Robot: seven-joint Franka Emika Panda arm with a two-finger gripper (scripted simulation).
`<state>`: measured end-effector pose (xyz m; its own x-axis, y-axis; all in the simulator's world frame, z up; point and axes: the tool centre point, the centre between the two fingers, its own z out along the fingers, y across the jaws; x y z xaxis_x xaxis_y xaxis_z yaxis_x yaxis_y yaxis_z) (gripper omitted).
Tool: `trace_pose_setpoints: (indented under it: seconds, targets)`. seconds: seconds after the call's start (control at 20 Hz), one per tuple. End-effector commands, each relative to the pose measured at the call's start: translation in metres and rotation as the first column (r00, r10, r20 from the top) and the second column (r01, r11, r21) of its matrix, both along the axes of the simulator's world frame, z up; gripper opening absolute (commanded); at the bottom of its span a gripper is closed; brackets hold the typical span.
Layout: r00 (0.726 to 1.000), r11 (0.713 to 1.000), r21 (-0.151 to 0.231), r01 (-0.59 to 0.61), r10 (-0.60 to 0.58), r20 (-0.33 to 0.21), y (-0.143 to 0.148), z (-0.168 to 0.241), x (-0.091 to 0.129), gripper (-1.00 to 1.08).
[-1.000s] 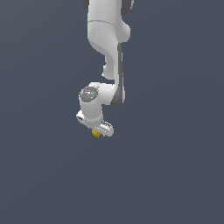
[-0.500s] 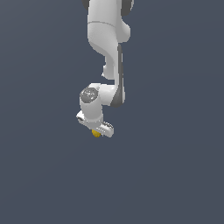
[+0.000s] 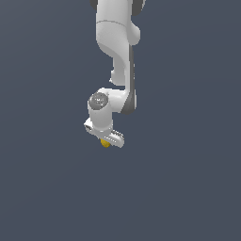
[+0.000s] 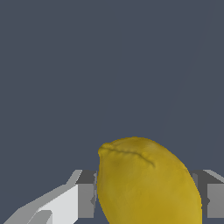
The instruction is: Pick up the object and move it to a goal position.
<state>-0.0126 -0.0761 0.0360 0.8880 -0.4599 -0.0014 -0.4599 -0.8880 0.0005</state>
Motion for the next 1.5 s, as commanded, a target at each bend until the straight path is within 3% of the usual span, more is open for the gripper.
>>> trace_pose_setpoints:
  seconds: [0.0,0.9,1.45]
  targets:
    - [1.000,1.000,0.000,-0.001,0.001,0.002,0.012,0.008,0.003,-1.00]
    - [1.000,1.000,-0.001,-0.001,0.001,0.002,0.163,0.116,0.044,-1.00]
    - [1.000,1.000,-0.001,-0.001,0.001,0.002,0.194,0.138,0.055,-1.00]
